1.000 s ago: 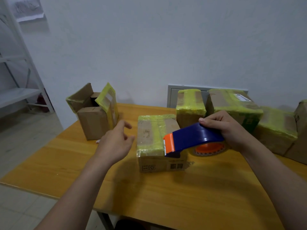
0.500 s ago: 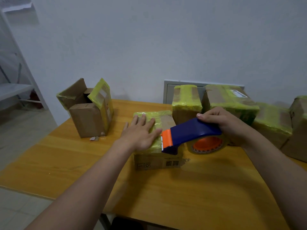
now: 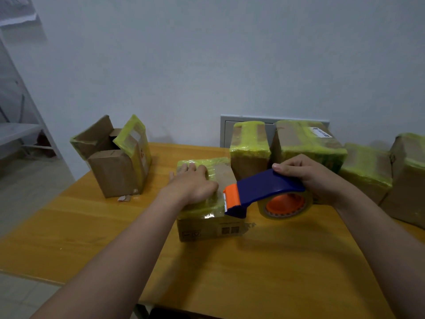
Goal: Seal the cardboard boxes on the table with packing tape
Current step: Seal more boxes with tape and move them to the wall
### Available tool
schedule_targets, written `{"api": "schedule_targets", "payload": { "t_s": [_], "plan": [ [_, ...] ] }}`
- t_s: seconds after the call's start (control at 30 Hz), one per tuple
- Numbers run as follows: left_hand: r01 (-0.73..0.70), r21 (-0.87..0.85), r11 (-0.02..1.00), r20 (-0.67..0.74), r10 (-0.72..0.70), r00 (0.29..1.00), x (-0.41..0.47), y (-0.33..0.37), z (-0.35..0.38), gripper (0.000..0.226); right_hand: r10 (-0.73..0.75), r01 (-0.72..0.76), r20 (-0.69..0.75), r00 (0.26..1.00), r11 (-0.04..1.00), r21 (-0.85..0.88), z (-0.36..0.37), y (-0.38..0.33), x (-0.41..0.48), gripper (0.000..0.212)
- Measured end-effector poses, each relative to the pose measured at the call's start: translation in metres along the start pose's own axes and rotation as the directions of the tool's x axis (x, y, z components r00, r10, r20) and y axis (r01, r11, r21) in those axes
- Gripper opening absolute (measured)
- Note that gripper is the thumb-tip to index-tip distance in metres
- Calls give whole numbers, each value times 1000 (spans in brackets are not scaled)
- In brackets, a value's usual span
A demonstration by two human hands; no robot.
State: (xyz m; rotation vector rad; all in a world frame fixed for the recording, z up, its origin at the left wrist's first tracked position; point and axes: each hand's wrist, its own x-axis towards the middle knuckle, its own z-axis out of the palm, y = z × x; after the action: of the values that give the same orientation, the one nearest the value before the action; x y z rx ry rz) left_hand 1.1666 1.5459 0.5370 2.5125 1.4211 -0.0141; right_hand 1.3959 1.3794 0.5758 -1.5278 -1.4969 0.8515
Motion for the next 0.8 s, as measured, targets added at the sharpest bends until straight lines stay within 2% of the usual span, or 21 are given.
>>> {"api": "schedule_targets", "payload": {
  "t_s": [0.07,0.13,0.2,0.33,0.47,0.67,0.8],
  "plan": [
    [30,-35,999,-57,-32,998,0,8,11,82,8,-9,-5,1000,1000,-9,-1,2,-2,37],
    [38,22,999,-86,-36,996,-3,10,20,98,-10,10,-34,999,1000,6,1,5,-3,41],
    [29,51,998,-99,-24,995,-4,9,21,105,-31,32,-63,998,999,18,1,9,-3,45],
    [28,82,996,-94,-20,995,-6,8,19,104,-23,25,-49,999,999,40,-1,11,-3,48],
    [35,83,996,-101,-27,995,-7,9,20,108,-6,15,-110,994,996,84,-17,15,-13,39],
    [70,103,992,-17,-69,997,-1,17,8,103,-38,43,-142,989,999,31,-16,20,-14,41],
    [153,59,986,-15,-152,988,-3,36,7,119,-52,57,-146,988,998,35,-16,21,-15,40]
  ]
}}
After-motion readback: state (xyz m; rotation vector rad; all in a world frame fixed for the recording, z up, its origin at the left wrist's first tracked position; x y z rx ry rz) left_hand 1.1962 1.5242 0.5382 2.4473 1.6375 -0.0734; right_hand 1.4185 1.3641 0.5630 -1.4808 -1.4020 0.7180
